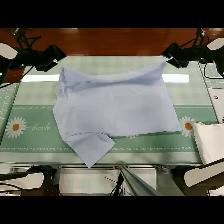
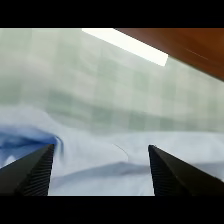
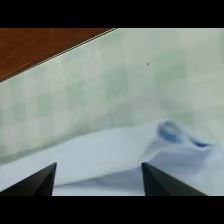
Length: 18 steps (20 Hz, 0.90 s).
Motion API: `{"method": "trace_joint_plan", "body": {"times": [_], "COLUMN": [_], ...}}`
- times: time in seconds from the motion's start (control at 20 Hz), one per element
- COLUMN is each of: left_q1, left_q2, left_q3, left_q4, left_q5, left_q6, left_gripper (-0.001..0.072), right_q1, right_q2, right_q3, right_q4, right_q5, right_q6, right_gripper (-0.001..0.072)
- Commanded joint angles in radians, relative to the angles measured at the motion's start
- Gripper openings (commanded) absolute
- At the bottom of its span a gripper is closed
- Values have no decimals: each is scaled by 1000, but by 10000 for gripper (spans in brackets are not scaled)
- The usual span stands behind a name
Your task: Fold the shirts.
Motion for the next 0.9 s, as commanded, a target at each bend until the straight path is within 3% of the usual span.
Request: {"method": "trace_joint_plan", "body": {"times": [0.0, 0.1, 0.2, 0.3, 0.45, 0.6, 0.85], "left_q1": [34, 117, 224, 325, 432, 481, 499], "left_q2": [-22, -21, 4, 81, 222, 322, 362], "left_q3": [16, -17, -126, -311, -616, -836, -1005], "left_q4": [151, 288, 229, 134, 47, -5, -193], "left_q5": [-294, -557, -688, -655, -547, -452, -421], "left_q6": [135, 120, 216, 236, 284, 286, 365], "left_gripper": [708, 705, 703, 704, 704, 703, 704], "right_q1": [-53, -115, -163, -213, -271, -298, -298], "right_q2": [-63, -13, 85, 260, 537, 780, 984], "right_q3": [57, 56, -18, -244, -669, -1008, -1217], "right_q4": [97, -2, -109, -179, -137, -74, -5], "right_q5": [169, 372, 488, 404, 245, 180, 183], "right_q6": [-23, -75, -106, -111, -180, -206, -201], "right_gripper": [627, 626, 627, 627, 627, 627, 627]}}
